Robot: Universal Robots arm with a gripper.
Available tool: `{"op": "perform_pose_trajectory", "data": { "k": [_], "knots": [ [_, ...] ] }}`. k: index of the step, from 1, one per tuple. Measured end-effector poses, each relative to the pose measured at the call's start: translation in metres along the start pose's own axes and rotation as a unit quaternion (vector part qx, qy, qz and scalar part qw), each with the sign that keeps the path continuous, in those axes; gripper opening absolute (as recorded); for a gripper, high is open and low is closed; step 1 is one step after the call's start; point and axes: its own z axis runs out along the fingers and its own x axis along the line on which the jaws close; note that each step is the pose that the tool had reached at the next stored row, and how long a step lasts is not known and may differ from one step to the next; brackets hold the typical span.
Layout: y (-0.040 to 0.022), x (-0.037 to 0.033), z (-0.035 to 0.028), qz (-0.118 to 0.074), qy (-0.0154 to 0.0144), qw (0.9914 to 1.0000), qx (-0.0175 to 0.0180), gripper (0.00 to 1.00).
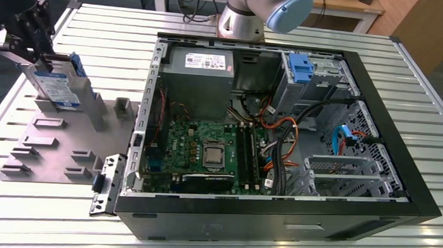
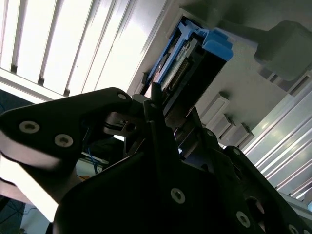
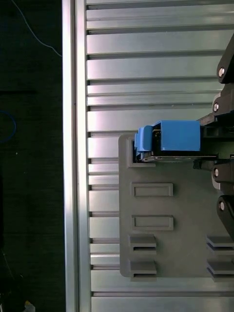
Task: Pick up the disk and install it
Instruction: 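Pick up the disk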
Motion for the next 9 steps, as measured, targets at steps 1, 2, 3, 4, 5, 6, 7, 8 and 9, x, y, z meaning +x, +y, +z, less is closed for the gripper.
{"op": "perform_pose_trajectory", "data": {
  "k": [1,2,3,4,5,6,7,8,9],
  "knots": [
    [0.0000,0.0000,-0.0001,0.000,0.0000,1.00000,0.0000,0.35],
    [0.0000,0.0000,-0.0001,0.000,0.0000,1.00000,0.0000,0.35],
    [0.0000,0.0000,-0.0002,0.000,0.0000,1.00000,0.0000,0.35],
    [0.0000,0.0000,-0.0007,0.000,0.0000,1.00000,0.0000,0.35],
    [0.0000,0.0000,-0.0011,0.000,0.0000,1.00000,0.0000,0.35],
    [0.0000,0.0000,-0.0012,0.000,0.0000,1.00000,0.0000,0.35],
    [0.0000,0.0000,-0.0013,0.000,0.0000,1.00000,-0.0001,0.35],
    [0.0000,-0.0001,-0.0013,0.000,0.0000,1.00000,0.0000,0.35],
    [0.0000,0.0000,-0.0013,0.000,0.0000,1.00000,0.0000,0.35]
  ]
}}
